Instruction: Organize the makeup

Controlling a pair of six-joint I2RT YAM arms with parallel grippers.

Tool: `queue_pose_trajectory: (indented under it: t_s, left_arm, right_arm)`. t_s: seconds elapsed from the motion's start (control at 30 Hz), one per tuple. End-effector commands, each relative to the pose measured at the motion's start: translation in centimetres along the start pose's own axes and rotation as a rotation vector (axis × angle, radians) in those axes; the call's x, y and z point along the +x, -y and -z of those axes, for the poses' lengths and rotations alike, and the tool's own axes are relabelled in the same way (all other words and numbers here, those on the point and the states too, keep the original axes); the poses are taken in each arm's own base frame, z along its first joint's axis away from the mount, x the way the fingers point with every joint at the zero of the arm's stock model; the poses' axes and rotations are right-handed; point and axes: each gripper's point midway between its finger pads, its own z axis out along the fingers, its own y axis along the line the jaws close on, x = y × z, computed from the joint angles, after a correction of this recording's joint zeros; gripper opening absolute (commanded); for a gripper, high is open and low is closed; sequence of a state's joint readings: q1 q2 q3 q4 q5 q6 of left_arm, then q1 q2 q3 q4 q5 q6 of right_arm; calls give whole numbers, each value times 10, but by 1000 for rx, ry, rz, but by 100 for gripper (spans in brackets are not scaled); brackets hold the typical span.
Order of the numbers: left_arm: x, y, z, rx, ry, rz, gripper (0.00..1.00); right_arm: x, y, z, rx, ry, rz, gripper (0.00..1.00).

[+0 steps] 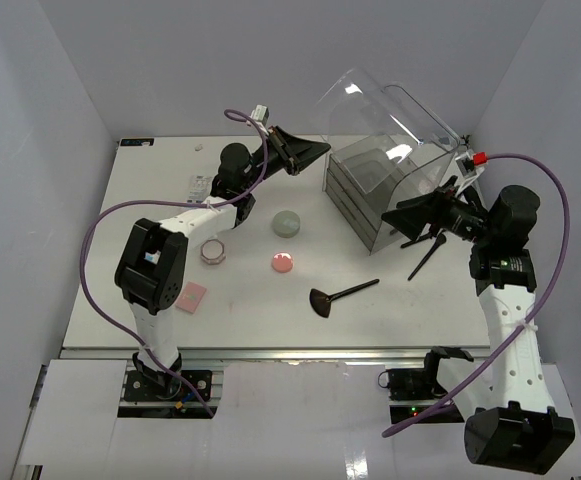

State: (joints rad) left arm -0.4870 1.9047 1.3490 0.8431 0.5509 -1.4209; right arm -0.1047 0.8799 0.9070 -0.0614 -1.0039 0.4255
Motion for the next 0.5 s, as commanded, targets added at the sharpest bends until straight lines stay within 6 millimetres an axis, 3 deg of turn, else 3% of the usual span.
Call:
queue_pose_trajectory:
  t_s: [0.0, 0.23, 0.47]
  left_arm:
    - [9, 58, 8, 130, -36, -82, 0]
    - [9, 58, 8, 130, -34, -71, 0]
    - [8, 54, 6, 125, -30, -60, 0]
  right_arm:
    - [-40, -12, -7, -15, 115, -97, 91]
    - [-60, -2, -22, -18, 161, -194, 84]
    - [-67, 5, -36, -32, 168, -223, 72]
